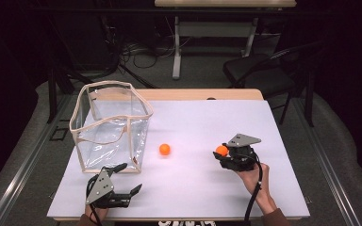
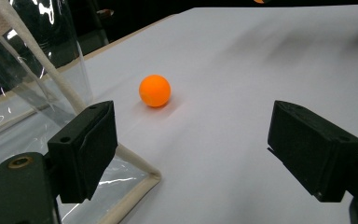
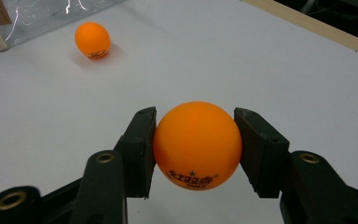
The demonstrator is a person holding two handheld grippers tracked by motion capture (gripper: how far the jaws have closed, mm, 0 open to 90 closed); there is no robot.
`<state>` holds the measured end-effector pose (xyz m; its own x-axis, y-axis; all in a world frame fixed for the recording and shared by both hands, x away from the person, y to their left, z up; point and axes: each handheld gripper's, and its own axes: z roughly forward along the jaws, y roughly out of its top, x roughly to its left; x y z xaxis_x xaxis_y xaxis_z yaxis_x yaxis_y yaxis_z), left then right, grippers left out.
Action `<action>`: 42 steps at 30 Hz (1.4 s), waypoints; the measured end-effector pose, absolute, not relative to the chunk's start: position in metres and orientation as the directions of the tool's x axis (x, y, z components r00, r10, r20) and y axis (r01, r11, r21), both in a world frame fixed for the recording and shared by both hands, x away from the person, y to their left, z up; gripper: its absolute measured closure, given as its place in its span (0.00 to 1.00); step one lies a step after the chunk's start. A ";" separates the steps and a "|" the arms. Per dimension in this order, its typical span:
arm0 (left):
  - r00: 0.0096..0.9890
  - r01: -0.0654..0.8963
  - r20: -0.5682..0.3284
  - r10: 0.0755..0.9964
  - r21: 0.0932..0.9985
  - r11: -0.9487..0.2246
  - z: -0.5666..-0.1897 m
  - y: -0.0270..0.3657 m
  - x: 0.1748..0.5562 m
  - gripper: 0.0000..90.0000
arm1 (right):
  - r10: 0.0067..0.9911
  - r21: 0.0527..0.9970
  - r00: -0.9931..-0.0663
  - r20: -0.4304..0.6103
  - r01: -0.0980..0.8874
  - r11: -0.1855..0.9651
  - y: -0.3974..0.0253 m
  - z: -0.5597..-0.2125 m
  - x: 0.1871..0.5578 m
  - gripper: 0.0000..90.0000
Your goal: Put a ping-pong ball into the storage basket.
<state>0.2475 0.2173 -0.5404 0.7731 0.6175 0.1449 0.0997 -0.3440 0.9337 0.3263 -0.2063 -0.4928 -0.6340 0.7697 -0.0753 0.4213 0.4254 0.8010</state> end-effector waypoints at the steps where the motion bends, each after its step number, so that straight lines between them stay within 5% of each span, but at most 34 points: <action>1: 0.773 0.100 0.146 0.618 0.933 -0.345 -0.540 0.217 0.248 0.18 | 0.770 0.801 -0.634 -0.075 0.422 0.425 -0.206 -0.493 0.326 0.56; 42: 0.777 0.101 0.151 0.612 0.929 -0.356 -0.541 0.217 0.249 0.18 | 0.733 0.801 -0.676 -0.078 0.396 0.450 -0.179 -0.475 0.338 0.56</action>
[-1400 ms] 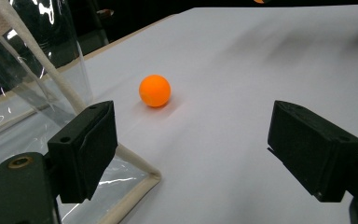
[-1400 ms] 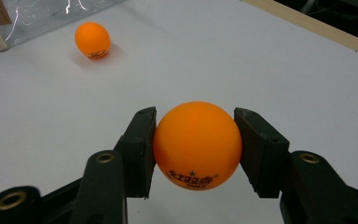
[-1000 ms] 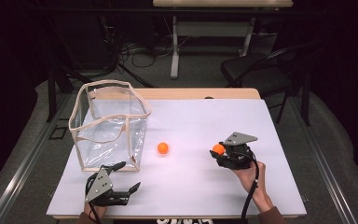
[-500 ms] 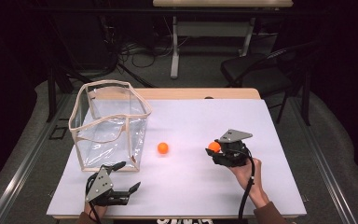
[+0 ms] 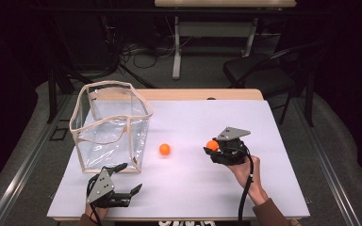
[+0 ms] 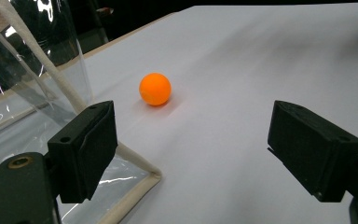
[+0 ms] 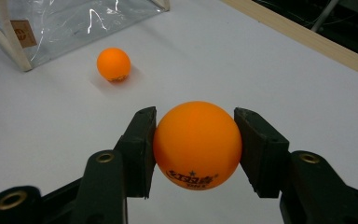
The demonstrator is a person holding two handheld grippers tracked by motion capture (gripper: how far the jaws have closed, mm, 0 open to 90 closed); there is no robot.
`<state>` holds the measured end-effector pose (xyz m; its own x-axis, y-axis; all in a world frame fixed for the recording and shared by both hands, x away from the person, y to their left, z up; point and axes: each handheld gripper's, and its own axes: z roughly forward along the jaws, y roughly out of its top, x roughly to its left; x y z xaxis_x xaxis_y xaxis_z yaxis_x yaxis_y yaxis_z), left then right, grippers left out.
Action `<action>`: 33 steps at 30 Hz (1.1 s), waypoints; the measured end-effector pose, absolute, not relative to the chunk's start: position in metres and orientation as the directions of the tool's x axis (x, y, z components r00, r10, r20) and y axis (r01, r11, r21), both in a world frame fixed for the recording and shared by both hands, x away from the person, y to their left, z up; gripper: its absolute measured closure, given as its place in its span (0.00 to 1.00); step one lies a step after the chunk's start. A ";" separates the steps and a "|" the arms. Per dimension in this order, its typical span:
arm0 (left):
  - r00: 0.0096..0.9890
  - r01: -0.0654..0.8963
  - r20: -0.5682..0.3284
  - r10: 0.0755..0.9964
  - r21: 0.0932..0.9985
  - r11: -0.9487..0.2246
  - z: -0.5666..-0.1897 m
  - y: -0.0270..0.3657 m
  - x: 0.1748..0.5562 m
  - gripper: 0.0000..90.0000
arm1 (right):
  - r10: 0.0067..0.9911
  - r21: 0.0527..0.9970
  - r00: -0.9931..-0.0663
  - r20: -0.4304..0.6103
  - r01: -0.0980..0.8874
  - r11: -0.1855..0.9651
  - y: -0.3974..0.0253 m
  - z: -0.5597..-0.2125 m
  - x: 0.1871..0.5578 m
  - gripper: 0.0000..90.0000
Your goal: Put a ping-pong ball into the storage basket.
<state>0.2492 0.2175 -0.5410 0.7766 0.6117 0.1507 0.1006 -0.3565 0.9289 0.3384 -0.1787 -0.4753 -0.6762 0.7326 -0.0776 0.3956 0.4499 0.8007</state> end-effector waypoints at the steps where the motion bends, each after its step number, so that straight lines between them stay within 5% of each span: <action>1: 0.777 0.102 0.151 0.612 0.928 -0.358 -0.541 0.218 0.249 0.18 | 0.730 0.801 -0.679 -0.080 0.392 0.453 -0.178 -0.475 0.339 0.56; 33: 0.779 0.101 0.151 0.609 0.928 -0.359 -0.541 0.217 0.249 0.18 | 0.689 0.800 -0.719 -0.090 0.360 0.480 -0.148 -0.464 0.354 0.56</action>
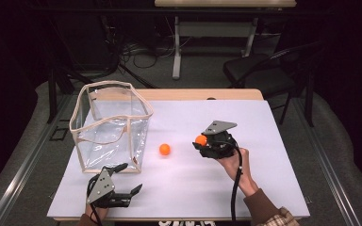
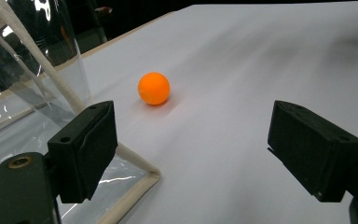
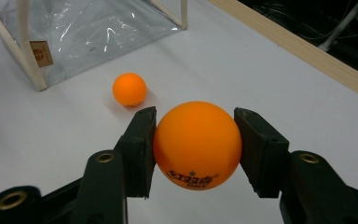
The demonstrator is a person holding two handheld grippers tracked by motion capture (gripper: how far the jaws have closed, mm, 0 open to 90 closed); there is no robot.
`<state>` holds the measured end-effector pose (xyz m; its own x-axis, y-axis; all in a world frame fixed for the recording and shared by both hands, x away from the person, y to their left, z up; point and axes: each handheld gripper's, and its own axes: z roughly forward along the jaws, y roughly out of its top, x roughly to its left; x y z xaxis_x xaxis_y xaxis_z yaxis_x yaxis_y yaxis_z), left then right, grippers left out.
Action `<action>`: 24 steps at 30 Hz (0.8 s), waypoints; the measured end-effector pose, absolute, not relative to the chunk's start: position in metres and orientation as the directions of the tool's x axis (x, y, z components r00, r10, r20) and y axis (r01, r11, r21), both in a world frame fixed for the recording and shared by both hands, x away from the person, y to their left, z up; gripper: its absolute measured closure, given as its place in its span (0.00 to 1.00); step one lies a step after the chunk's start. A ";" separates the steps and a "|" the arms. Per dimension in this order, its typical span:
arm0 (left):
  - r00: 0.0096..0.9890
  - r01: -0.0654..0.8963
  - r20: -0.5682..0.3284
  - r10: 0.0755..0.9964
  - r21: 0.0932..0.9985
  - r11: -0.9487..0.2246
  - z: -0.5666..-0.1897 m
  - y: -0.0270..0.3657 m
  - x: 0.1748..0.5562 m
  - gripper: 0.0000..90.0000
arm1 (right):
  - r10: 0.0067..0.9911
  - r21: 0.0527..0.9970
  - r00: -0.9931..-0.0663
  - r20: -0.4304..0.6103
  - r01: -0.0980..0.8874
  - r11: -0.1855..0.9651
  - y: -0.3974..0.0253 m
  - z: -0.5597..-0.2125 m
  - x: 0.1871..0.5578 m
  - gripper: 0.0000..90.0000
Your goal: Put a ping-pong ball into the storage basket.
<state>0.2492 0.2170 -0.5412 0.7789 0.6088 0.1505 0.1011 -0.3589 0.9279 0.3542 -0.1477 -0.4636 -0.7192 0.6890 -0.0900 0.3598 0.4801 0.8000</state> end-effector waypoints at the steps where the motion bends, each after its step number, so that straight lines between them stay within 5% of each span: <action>1: 0.779 0.100 0.152 0.609 0.928 -0.360 -0.541 0.217 0.249 0.18 | 0.687 0.800 -0.721 -0.091 0.357 0.481 -0.147 -0.464 0.355 0.56; 24: 0.778 0.104 0.149 0.610 0.927 -0.360 -0.541 0.216 0.249 0.18 | 0.667 0.797 -0.740 -0.084 0.352 0.491 -0.132 -0.459 0.367 0.56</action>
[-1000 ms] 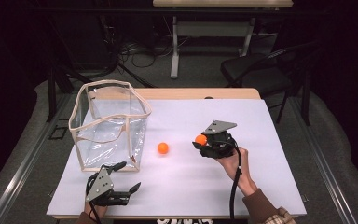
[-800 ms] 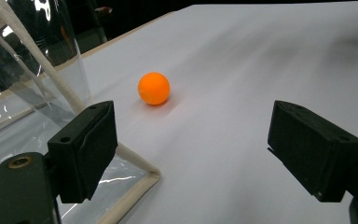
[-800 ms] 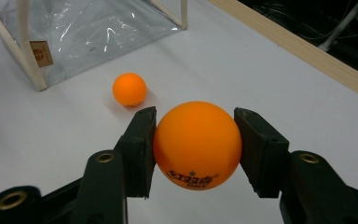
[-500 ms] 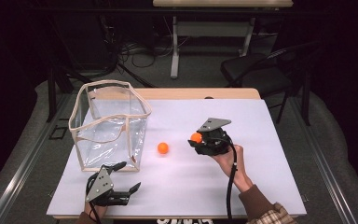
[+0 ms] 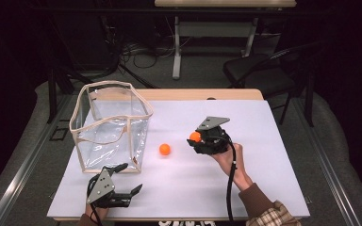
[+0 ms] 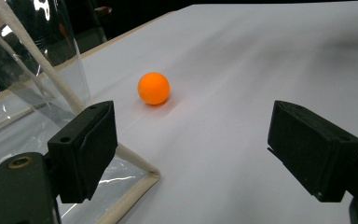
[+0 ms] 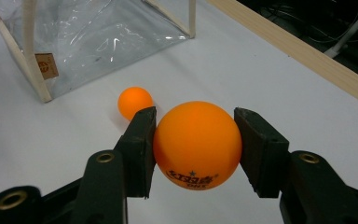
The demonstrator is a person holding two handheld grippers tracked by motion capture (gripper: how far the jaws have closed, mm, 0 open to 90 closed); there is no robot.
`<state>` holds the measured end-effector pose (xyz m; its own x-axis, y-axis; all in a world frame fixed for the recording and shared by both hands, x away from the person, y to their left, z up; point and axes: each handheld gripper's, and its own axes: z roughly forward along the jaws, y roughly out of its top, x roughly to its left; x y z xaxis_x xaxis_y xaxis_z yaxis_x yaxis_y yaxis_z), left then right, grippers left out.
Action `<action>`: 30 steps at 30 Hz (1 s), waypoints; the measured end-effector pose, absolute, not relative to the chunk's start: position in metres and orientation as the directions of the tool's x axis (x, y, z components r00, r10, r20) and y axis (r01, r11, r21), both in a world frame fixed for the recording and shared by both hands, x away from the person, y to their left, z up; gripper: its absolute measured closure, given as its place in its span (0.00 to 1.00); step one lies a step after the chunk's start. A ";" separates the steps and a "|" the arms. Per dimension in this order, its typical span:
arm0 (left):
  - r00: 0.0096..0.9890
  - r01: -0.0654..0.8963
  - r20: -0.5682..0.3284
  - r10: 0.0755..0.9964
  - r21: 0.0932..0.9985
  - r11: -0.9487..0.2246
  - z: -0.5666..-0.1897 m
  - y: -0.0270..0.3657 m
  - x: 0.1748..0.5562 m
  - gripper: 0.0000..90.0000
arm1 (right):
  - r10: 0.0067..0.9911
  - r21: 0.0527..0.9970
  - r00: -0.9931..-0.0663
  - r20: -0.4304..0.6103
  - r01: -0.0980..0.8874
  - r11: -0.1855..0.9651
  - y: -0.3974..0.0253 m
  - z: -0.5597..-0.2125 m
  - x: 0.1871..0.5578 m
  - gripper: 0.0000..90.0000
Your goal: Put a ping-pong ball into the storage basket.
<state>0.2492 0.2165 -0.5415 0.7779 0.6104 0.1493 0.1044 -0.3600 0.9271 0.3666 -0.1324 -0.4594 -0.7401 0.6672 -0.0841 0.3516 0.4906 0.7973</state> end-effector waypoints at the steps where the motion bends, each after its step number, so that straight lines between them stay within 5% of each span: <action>1: 0.778 0.104 0.150 0.610 0.927 -0.360 -0.541 0.216 0.249 0.18 | 0.667 0.798 -0.740 -0.083 0.351 0.489 -0.132 -0.459 0.367 0.56; 30: 0.780 0.104 0.146 0.608 0.928 -0.357 -0.542 0.217 0.249 0.18 | 0.638 0.796 -0.763 -0.105 0.320 0.514 -0.110 -0.444 0.380 0.56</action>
